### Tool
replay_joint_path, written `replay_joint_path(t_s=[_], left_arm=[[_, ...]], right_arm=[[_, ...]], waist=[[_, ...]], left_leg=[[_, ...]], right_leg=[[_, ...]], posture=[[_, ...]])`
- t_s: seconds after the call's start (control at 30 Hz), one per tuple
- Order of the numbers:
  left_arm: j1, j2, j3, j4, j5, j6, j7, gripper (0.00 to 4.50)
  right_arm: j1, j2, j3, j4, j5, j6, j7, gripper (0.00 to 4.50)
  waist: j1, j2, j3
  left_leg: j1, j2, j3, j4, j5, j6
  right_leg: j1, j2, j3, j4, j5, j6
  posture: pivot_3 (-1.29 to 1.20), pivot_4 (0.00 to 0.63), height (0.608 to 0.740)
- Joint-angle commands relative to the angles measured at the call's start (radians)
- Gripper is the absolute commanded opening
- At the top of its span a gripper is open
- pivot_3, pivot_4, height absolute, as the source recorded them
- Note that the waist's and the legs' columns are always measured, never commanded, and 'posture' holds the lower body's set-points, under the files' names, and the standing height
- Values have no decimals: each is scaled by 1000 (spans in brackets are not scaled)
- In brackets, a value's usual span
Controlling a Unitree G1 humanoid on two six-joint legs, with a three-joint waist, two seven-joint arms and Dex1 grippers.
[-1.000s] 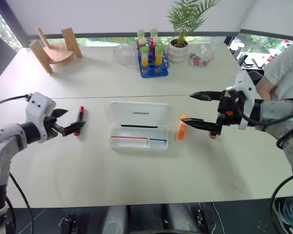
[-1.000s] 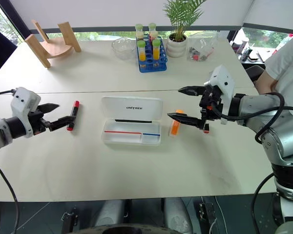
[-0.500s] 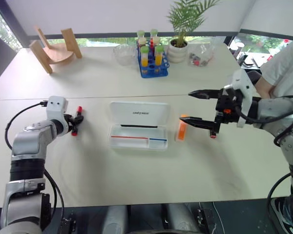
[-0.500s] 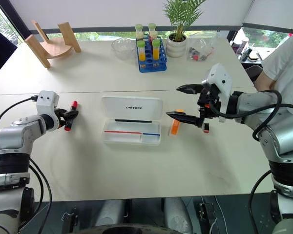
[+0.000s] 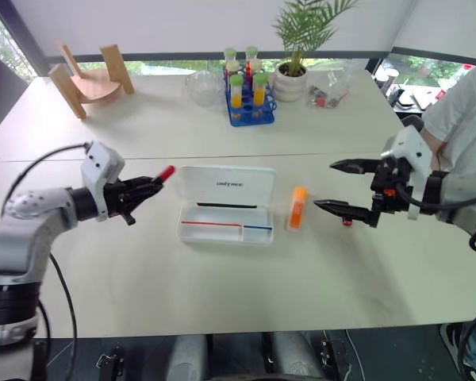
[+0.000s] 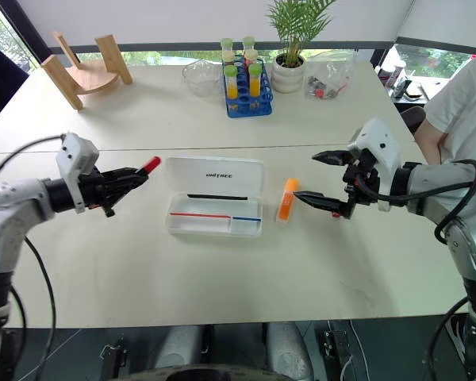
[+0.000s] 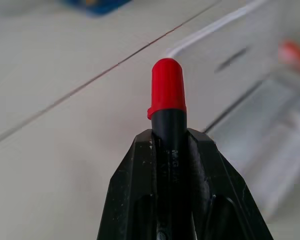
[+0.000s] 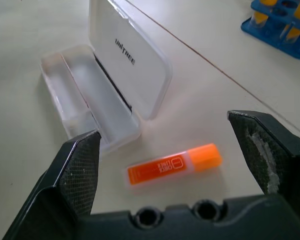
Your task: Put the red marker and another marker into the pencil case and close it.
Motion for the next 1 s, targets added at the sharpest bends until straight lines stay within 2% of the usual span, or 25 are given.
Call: replay_joint_path(t_s=[0.03, 0.17, 0.33, 0.5, 0.7, 0.77, 0.83, 0.87, 0.97, 1.0], left_arm=[[-89, 21, -128, -10, 21, -93, -141, 276], [-254, -69, -306, 106, 132, -215, -192, 276], [-373, -209, -467, 310, 283, -362, -200, 276], [-439, -313, -556, 536, 406, -516, -201, 276], [-464, -357, -572, 687, 489, -615, -180, 276], [-462, -364, -566, 697, 497, -614, -179, 1321], [-457, -370, -555, 693, 494, -605, -181, 2079], [-453, -372, -546, 681, 483, -589, -182, 2655], [-428, -352, -500, 593, 421, -509, -211, 4109], [-408, -335, -464, 532, 367, -442, -224, 4447]], right_arm=[[-6, -11, -32, -43, 8, -4, -2, 4500], [11, -3, -53, -64, 10, 1, -26, 4500], [55, 3, -95, -115, 26, 24, -59, 4500], [97, 14, -139, -168, 46, 49, -98, 4500], [128, 22, -164, -215, 70, 73, -135, 4500], [132, 21, -168, -221, 77, 78, -142, 4500], [135, 19, -168, -217, 78, 77, -143, 4500], [139, 17, -168, -215, 76, 76, -142, 4500], [136, 13, -158, -198, 69, 64, -133, 4500], [118, 17, -143, -181, 62, 47, -127, 4500]], waist=[[-1, 0, 0], [-1, 0, 0], [-1, 0, 0], [-3, 0, 0], [-1, 0, 0], [-1, 0, 0], [0, 0, 0], [0, 0, 0], [-1, 0, 0], [-4, 0, 0]], left_leg=[[1, 0, 0, 0, 0, 0], [1, 0, 0, 1, 0, 0], [0, 0, -1, 1, 0, 1], [-2, 0, -1, 1, -1, 2], [-2, 0, -2, 1, -1, 2], [-2, 0, -1, 1, -1, 2], [-2, 0, -2, 1, -1, 2], [-2, 0, -2, 1, -1, 2], [-2, 0, -2, 1, -1, 2], [-2, 0, -2, 1, -1, 2]], right_leg=[[1, 0, 0, 0, 0, 0], [2, 1, 0, 0, 0, 0], [1, 3, 0, 0, 0, 0], [-1, 3, 1, 0, 0, 0], [-1, 3, 1, 0, 0, 0], [-1, 3, 1, 0, 0, 0], [-1, 3, 1, 0, 0, 0], [-1, 3, 1, 0, 0, 0], [-1, 3, 1, 0, 0, 0], [-1, 3, 1, 0, 0, 0]], posture=[[0, 150, 740], [0, 150, 740], [0, 150, 740], [0, 150, 740], [0, 150, 740], [0, 150, 740], [0, 150, 740], [0, 150, 740], [0, 150, 740], [0, 150, 740]])
